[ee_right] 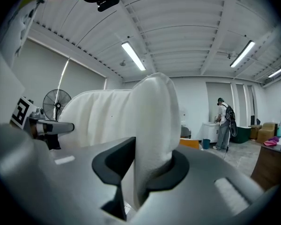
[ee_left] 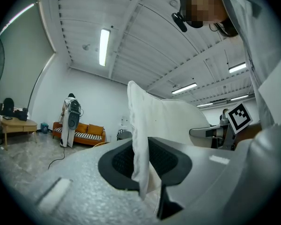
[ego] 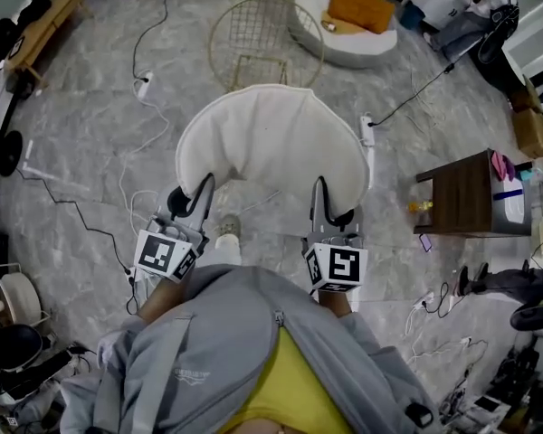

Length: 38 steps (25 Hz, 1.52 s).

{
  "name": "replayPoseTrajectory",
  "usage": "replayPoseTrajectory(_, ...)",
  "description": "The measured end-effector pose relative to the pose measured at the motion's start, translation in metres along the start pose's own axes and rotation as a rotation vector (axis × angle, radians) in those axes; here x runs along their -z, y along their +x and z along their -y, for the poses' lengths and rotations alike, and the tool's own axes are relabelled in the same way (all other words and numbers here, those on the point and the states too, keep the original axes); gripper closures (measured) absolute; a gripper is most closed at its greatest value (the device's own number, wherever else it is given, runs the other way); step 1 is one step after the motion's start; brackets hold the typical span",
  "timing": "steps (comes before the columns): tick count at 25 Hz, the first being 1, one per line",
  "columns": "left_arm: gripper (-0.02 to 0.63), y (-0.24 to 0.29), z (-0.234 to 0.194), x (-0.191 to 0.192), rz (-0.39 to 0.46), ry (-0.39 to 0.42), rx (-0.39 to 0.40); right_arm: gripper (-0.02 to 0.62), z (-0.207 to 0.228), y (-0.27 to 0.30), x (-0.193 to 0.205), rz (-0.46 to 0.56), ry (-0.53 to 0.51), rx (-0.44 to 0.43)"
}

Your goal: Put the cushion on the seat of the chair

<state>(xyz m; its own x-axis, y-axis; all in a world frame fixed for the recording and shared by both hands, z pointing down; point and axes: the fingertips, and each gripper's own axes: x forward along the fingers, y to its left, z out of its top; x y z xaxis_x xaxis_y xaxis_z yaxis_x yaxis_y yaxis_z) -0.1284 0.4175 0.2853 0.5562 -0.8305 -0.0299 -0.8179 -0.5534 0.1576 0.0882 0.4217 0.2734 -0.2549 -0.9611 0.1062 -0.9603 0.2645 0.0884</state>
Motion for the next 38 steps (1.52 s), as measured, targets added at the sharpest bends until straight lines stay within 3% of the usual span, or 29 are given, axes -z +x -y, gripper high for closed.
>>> replayPoseTrajectory(8, 0.543, 0.065, -0.068, -0.004, 0.004, -0.005, 0.056, 0.520, 0.000, 0.081, -0.006, -0.003, -0.003, 0.065)
replayPoseTrajectory(24, 0.543, 0.138, -0.119, -0.007, 0.022, -0.025, 0.057, 0.522, 0.025, 0.167, -0.014, 0.014, -0.006, 0.067)
replayPoseTrajectory(38, 0.541, 0.306, -0.190, -0.008, 0.008, -0.033, -0.008, 0.520, 0.113, 0.352, -0.014, -0.007, 0.019, -0.004)
